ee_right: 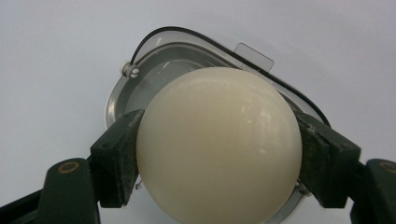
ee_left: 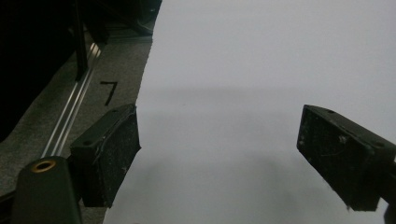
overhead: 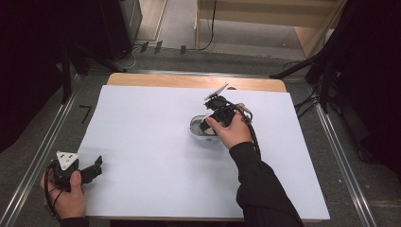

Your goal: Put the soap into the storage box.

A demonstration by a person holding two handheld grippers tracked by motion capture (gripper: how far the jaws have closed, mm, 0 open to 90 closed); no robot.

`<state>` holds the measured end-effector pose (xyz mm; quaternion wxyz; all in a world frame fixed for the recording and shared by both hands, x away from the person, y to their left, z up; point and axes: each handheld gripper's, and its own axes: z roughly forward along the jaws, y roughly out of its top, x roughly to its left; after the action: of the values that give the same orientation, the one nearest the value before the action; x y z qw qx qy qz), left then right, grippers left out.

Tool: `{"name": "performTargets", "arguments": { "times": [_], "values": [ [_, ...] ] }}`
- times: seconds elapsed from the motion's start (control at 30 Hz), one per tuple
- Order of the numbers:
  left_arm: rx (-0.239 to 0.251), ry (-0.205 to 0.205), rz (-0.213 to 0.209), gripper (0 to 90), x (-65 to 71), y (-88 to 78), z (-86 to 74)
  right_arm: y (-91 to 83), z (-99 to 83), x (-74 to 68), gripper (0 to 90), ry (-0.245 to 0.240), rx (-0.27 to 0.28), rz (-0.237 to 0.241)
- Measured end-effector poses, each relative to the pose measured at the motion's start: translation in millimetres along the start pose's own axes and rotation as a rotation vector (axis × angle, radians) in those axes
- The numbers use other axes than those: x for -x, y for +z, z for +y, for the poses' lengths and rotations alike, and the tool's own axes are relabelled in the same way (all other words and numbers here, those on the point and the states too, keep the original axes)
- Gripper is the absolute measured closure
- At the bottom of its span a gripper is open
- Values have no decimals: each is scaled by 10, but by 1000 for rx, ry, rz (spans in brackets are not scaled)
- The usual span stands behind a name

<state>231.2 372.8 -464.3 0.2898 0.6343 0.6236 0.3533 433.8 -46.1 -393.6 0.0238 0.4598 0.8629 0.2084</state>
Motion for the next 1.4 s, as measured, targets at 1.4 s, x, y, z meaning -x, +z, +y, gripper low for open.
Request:
{"name": "performTargets", "arguments": {
  "times": [1.4],
  "values": [
    [-1,1,0,141,-1,1,0,-49,-96,93,156,29,46,24]
  ]
}}
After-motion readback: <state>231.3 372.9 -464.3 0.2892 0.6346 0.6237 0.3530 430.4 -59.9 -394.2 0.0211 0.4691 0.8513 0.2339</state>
